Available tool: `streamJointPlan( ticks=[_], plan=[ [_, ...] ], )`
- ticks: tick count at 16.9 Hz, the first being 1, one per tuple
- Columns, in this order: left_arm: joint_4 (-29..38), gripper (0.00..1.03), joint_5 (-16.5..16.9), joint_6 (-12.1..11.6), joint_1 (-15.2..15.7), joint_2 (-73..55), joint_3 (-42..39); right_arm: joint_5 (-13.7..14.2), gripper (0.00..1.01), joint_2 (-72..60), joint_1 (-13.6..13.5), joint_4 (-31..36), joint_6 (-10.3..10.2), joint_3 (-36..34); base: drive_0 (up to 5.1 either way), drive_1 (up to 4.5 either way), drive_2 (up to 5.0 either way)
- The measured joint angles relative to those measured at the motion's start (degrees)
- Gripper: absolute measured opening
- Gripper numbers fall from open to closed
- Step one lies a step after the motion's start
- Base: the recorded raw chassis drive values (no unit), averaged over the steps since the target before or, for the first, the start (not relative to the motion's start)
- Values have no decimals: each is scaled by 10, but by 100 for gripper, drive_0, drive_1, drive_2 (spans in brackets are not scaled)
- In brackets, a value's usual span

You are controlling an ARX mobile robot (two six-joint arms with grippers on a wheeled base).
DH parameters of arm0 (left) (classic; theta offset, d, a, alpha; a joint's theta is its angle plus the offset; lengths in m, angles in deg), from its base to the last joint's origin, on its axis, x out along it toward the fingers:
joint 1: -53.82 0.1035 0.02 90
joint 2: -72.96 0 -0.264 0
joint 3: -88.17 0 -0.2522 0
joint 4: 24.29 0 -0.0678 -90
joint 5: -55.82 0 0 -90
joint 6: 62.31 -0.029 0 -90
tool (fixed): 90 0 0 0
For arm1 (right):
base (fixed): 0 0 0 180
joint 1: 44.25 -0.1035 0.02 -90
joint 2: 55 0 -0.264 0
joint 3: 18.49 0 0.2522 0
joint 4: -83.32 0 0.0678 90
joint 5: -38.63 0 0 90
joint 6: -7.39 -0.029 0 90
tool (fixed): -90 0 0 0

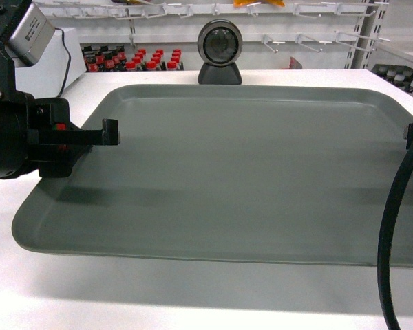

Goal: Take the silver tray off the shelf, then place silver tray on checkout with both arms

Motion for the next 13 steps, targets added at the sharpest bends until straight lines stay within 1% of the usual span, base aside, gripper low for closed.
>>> streamJointPlan(
  ticks=[13],
  plan=[
    [0,3,0,0,0,0,0,0,3,0,0,0,0,0,0,0,0]
  ],
)
